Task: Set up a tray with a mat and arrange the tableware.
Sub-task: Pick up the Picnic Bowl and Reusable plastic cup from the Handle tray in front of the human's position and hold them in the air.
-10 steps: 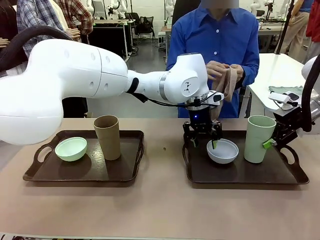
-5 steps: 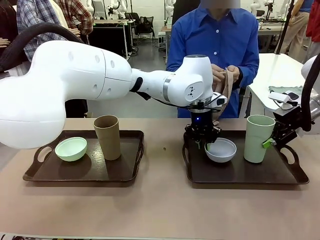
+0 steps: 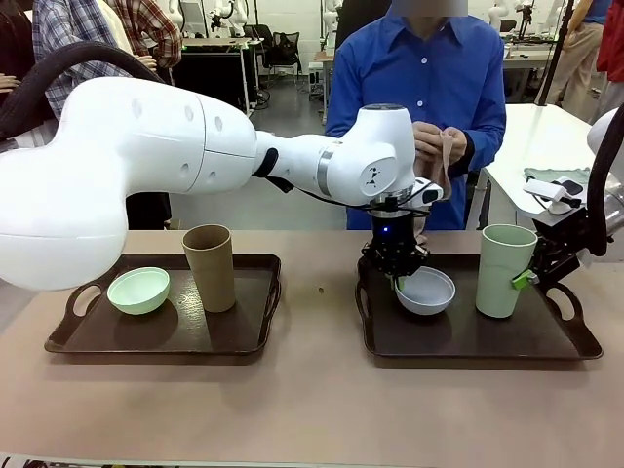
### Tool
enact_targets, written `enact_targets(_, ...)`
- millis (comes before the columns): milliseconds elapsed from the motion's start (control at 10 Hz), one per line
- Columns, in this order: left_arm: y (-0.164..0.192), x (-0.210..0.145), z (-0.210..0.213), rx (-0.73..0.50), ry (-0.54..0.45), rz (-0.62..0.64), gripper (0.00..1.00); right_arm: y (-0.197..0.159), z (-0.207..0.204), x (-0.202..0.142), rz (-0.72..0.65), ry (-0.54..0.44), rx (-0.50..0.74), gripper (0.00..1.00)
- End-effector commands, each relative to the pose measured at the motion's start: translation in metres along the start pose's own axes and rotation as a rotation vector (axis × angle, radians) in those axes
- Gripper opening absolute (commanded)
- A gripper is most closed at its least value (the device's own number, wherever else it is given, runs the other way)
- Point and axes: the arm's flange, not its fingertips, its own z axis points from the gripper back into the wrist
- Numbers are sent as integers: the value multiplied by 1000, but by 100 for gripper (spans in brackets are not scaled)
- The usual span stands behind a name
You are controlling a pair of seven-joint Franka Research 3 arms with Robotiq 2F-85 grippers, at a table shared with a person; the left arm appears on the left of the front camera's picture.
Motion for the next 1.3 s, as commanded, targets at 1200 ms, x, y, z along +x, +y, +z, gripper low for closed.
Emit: enact_targets(1200,-36,-62,217,-3,-117,13,0,157,81,159,305,-5,-119,27)
